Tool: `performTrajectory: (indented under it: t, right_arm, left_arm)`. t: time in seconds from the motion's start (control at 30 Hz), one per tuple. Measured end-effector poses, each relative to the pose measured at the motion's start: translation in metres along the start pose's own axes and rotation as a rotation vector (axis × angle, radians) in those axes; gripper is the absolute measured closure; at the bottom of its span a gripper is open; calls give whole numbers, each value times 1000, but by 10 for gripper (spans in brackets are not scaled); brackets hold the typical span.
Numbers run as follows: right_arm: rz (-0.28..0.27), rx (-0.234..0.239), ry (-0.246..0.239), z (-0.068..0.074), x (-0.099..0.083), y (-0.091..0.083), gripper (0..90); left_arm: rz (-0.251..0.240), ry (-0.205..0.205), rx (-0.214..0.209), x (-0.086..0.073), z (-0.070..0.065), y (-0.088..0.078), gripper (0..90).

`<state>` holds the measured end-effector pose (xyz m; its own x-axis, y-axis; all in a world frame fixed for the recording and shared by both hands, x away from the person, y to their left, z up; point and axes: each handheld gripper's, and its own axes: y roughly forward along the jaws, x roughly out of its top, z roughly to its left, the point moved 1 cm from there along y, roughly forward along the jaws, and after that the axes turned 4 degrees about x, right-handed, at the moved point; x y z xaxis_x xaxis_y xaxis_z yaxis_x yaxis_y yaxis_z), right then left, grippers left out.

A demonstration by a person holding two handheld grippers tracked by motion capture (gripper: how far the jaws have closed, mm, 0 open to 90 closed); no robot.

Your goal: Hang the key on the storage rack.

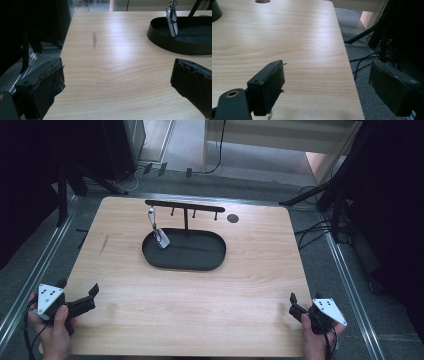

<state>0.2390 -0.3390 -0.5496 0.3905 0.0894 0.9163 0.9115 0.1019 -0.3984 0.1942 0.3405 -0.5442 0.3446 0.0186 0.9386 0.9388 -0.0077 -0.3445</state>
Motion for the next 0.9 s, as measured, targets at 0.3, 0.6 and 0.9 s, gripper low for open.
performTrajectory:
  t: [0.3, 0.6, 0.9]
  right_arm:
    - [2, 1, 0, 0, 0, 0, 131]
    - [2, 7, 6, -1, 0, 0, 130]
    - [2, 13, 6, -1, 0, 0, 130]
  left_arm:
    - [-18, -15, 56, -18, 23, -17, 0]
    - [-44, -22, 75, -20, 30, -23, 0]
    - [-29, -36, 78, -19, 29, -20, 0]
